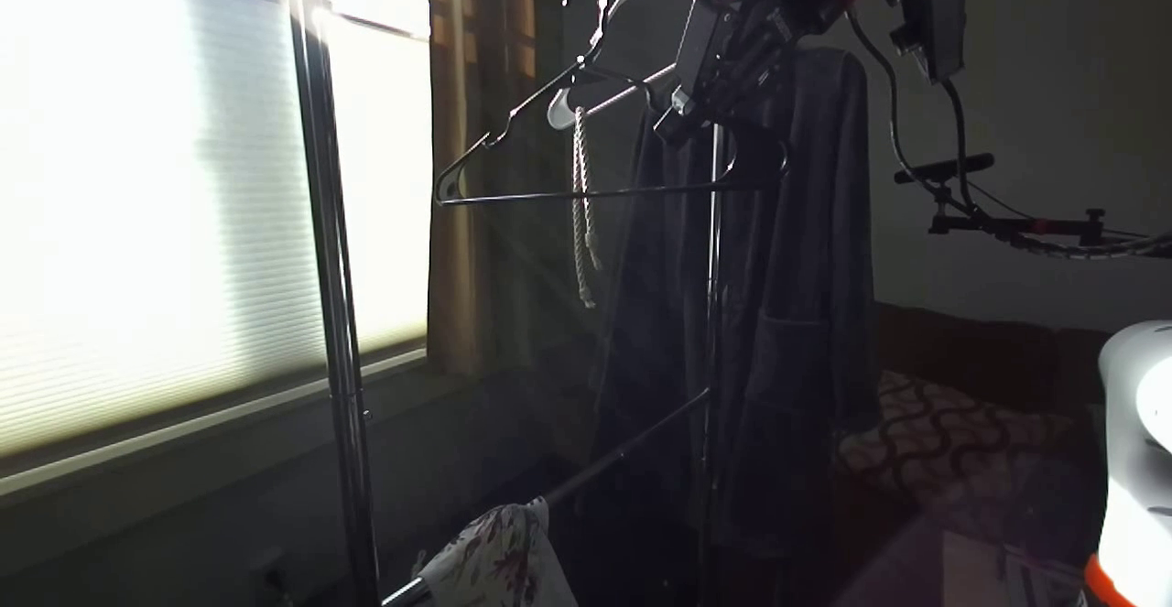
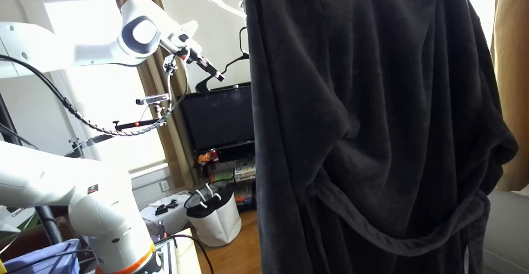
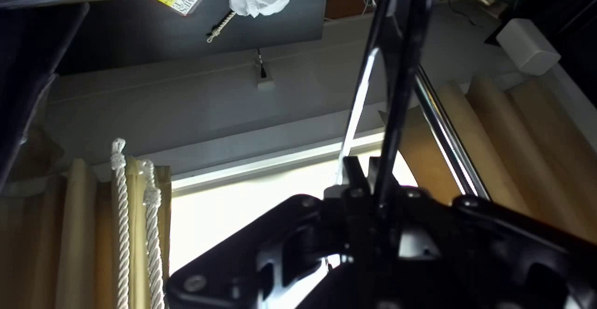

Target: Hang the black clothes hanger on the white one

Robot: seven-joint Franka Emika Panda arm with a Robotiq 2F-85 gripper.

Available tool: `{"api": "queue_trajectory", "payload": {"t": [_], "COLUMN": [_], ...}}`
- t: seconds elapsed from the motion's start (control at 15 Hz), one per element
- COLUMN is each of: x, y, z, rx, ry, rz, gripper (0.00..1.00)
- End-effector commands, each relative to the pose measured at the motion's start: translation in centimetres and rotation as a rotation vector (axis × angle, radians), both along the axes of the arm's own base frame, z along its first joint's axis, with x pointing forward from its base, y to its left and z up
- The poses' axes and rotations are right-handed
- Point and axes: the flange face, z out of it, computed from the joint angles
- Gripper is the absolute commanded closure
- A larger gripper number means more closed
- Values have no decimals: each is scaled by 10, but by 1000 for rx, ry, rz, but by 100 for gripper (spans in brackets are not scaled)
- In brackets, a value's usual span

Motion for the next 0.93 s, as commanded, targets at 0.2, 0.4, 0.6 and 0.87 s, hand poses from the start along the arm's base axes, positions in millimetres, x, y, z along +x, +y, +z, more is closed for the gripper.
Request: {"api": "queue_trajectory", "payload": {"t": [0.2, 0.4, 0.6, 0.87], "x": [-14, -36, -63, -104], "y": [-10, -19, -26, -32], "z": [-23, -25, -21, -15], "rx": [9, 79, 136, 123], "ry": [137, 186, 250, 333], "rz": [7, 31, 45, 4], "gripper": [98, 98, 98, 98]}}
